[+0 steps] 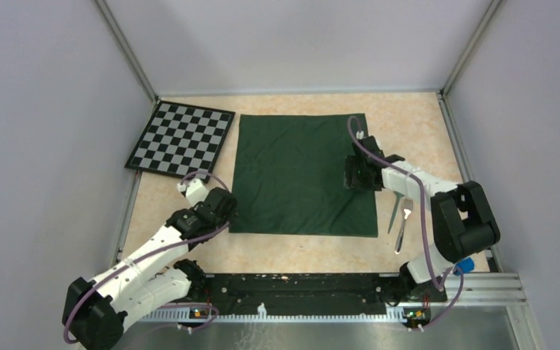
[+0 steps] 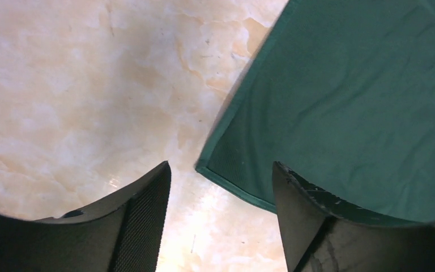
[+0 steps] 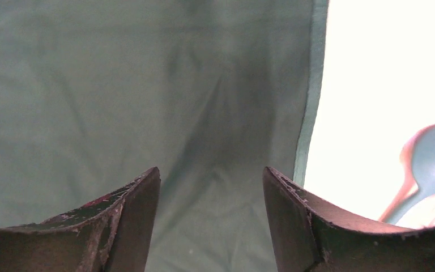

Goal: Fold the napkin into a case and place the utensils inside
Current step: Flatten out the crumpled napkin at the center of the board, then pick up the flattened napkin from the center of the board, then fold and flatten the napkin at the center of the board.

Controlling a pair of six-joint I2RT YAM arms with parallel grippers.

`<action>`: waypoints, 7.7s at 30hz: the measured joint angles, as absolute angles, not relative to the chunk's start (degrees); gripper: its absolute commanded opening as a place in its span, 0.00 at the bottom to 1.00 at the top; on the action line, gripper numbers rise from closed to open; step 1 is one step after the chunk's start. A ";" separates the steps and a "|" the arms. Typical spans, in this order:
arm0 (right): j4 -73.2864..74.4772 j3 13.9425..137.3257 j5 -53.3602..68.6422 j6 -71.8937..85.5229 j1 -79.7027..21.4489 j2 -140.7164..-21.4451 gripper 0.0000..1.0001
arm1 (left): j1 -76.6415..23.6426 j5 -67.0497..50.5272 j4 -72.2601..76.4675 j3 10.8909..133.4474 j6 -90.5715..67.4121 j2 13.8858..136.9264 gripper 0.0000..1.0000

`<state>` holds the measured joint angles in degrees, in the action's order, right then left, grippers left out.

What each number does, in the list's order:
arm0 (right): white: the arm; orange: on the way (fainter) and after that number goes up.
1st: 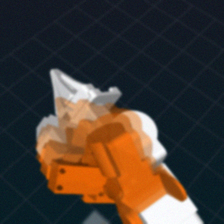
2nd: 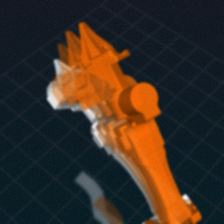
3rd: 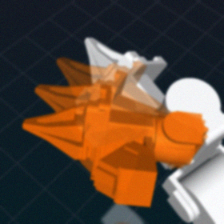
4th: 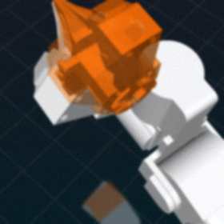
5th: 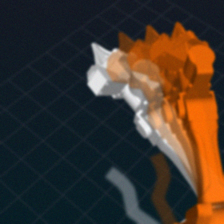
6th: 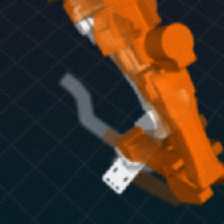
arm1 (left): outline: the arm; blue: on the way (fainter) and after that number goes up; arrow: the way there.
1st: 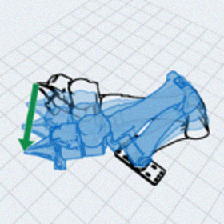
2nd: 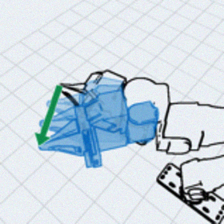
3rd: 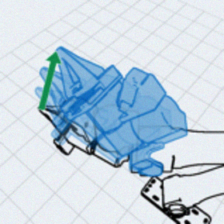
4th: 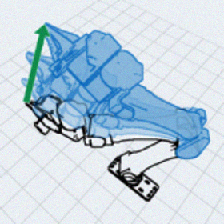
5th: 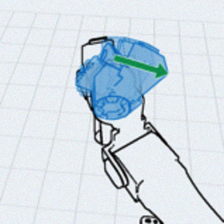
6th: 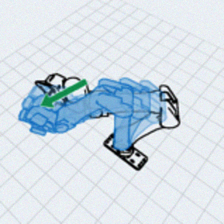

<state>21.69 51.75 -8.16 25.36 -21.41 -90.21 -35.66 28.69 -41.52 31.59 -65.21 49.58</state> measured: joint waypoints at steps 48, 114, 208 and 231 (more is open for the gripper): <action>46.59 36.95 -6.81 62.37 -18.96 -74.91 0.36 | -35.03 23.40 -44.18 36.23 -61.89 54.92 0.92; 32.73 31.83 -6.90 61.06 -19.00 -69.36 0.00 | -28.91 12.88 -54.30 47.44 -74.85 86.30 0.60; 2.09 88.05 6.15 26.70 -5.61 -116.31 0.00 | -5.69 -21.23 10.33 92.07 -38.11 127.11 0.00; 21.28 44.82 8.34 24.01 -3.81 -77.45 0.00 | -6.15 -33.65 -3.49 35.05 -40.25 85.14 0.00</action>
